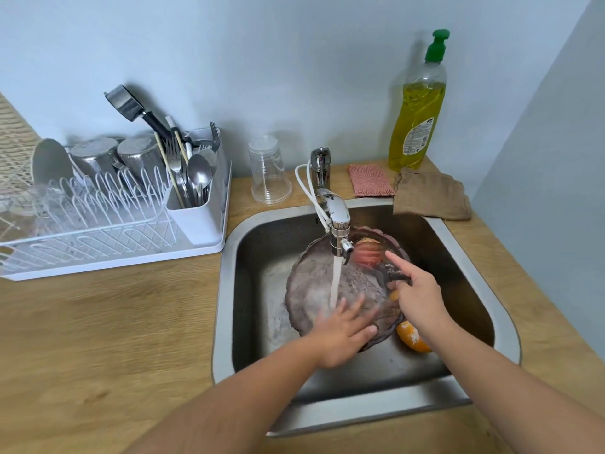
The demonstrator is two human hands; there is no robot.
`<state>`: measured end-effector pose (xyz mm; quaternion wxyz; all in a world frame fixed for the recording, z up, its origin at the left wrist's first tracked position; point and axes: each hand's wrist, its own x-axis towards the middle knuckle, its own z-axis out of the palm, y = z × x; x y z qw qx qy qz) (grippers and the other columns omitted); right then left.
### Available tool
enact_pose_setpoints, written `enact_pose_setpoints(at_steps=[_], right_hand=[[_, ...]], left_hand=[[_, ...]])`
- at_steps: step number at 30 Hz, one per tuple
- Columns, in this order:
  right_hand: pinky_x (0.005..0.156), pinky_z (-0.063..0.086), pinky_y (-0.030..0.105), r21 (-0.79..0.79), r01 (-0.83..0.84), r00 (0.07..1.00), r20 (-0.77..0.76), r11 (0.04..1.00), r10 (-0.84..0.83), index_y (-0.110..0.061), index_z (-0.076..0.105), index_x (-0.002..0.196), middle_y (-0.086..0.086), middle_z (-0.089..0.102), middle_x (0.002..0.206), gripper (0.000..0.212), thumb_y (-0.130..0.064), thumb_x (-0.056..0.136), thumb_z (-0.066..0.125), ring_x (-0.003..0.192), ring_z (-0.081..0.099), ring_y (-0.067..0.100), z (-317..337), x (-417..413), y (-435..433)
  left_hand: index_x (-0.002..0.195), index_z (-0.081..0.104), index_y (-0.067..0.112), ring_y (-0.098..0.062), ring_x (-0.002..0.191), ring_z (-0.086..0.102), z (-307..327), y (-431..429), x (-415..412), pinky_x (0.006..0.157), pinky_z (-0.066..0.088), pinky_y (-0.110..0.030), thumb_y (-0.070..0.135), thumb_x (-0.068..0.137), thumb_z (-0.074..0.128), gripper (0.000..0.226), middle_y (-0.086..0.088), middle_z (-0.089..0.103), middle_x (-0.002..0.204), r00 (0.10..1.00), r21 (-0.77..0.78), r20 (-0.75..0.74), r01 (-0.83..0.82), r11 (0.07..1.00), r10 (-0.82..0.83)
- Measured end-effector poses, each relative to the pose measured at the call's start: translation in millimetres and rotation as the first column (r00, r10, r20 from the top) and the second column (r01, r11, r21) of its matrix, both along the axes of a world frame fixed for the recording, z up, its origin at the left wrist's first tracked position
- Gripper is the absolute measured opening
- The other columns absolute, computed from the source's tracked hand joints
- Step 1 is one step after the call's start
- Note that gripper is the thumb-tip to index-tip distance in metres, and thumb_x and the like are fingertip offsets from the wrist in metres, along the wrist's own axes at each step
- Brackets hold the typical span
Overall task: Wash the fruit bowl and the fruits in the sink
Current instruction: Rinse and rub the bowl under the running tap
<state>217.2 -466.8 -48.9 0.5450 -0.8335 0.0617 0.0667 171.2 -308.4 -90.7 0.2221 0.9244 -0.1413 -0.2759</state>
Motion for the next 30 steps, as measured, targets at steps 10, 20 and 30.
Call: enact_pose_setpoints(at_steps=[10,20,30], right_hand=[[0.085,0.053,0.027,-0.011,-0.007,0.999,-0.032,1.0,0.006,-0.036,0.053,0.133,0.0,0.049,0.143,0.055,0.002,0.095,0.04,0.104,0.06,0.013,-11.4,-2.3,-2.3],[0.109,0.041,0.044,0.123,-0.02,0.999,-0.046,0.992,0.026,-0.032,0.049,0.136,-0.004,0.048,0.142,0.059,0.007,0.092,0.04,0.128,0.047,0.016,-14.8,-3.1,10.0],[0.101,0.048,0.045,0.118,0.06,0.993,-0.112,0.991,-0.047,-0.037,0.051,0.134,-0.001,0.045,0.146,0.056,0.003,0.095,0.04,0.131,0.045,0.022,-27.0,2.4,0.3]], left_hand=[[0.152,0.02,0.02,-0.023,0.15,-0.003,-7.4,82.4,25.4,0.121,-0.004,-0.043,0.059,0.097,0.014,0.068,-0.007,0.008,0.162,0.973,0.491,0.169,0.056,0.869,-0.158],[0.153,-0.003,0.032,-0.016,0.148,-0.011,12.3,-10.7,37.9,0.12,-0.003,-0.044,0.045,0.103,0.022,0.058,0.007,-0.011,0.161,0.997,-0.064,0.073,-0.016,0.998,0.021],[0.146,0.037,0.028,-0.014,0.14,0.034,8.5,27.8,-37.4,0.116,0.025,-0.033,0.043,0.103,0.025,0.047,0.006,0.04,0.152,0.994,0.004,0.112,0.012,1.0,-0.012]])
